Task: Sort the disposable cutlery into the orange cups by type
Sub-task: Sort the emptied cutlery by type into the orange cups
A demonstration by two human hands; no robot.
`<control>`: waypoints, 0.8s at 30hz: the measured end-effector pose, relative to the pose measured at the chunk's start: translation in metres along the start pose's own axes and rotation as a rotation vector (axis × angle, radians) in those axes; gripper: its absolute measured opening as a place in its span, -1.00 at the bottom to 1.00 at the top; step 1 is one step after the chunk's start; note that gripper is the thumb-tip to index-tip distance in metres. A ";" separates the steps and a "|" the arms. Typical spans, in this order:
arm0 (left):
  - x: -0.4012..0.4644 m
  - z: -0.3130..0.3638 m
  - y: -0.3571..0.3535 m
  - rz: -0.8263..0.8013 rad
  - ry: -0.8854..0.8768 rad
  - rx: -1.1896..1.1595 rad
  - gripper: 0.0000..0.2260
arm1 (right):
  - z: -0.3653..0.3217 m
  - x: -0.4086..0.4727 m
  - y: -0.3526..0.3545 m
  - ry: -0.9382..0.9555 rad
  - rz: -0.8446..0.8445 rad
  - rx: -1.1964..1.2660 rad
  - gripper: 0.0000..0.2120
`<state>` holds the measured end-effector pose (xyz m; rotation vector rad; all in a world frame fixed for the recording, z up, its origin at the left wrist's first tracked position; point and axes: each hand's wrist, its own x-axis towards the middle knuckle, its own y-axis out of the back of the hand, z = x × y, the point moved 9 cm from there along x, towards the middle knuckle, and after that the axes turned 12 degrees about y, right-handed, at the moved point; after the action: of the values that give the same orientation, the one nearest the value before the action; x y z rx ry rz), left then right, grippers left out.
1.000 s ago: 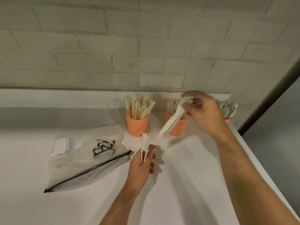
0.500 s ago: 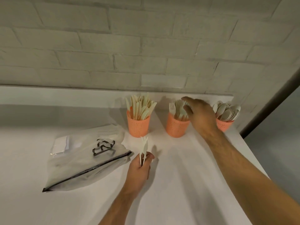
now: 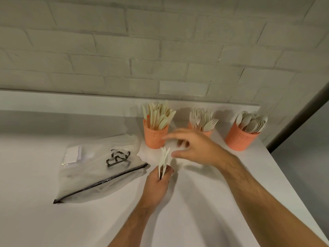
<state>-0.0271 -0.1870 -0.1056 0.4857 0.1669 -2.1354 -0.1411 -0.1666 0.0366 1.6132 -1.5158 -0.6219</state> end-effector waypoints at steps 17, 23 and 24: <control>-0.008 0.008 0.004 0.322 -0.135 0.079 -0.88 | 0.012 0.000 -0.026 -0.247 0.199 0.325 -0.79; -0.010 0.019 -0.009 0.330 -0.230 0.257 -0.80 | 0.029 -0.008 -0.018 -0.309 0.149 0.288 -0.75; -0.011 0.019 -0.012 0.308 -0.240 0.271 -0.80 | 0.031 -0.010 -0.017 -0.314 0.155 0.308 -0.79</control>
<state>-0.0363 -0.1777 -0.0847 0.3778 -0.3173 -1.8994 -0.1579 -0.1651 0.0044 1.6569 -2.0291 -0.5976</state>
